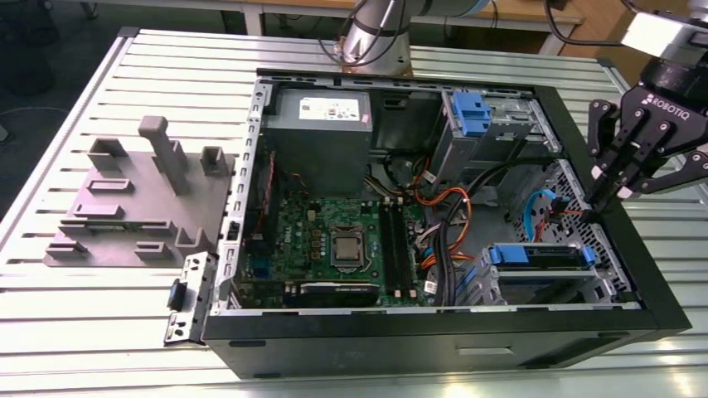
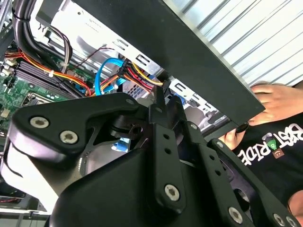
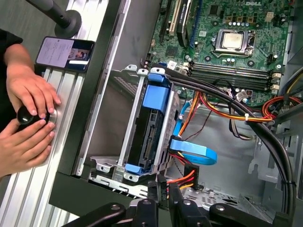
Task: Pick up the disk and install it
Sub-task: 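Insert the first disk wire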
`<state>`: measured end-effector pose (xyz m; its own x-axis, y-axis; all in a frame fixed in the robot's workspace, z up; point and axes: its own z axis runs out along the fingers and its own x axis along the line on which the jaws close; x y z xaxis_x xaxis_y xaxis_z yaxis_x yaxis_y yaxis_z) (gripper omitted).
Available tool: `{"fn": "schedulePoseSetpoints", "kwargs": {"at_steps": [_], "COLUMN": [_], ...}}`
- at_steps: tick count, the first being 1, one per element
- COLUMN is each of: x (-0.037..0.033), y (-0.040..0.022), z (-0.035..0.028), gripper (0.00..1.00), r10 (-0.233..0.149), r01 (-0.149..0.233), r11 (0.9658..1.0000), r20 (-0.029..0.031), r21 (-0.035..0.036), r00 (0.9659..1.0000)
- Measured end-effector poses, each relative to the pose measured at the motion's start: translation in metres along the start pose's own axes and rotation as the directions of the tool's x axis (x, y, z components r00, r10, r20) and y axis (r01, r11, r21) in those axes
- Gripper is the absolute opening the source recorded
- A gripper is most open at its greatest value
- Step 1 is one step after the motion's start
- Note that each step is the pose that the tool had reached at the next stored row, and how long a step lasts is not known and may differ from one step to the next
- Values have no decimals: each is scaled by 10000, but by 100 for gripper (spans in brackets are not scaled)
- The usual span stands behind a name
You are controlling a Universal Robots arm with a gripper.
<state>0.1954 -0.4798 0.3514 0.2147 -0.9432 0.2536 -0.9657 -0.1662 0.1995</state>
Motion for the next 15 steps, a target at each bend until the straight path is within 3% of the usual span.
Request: {"fn": "schedulePoseSetpoints", "kwargs": {"at_steps": [6,7,15], "x": [-1,-1,-4], "y": [0,-1,-3], "z": [3,4,18], "gripper": [25,31,31], "r10": [-88,-96,-127], "r01": [88,96,127], "r11": [10000,10000,9999], "r20": [-129,-139,-167], "r21": [4,5,9], "r00": [9999,9999,9998]}}
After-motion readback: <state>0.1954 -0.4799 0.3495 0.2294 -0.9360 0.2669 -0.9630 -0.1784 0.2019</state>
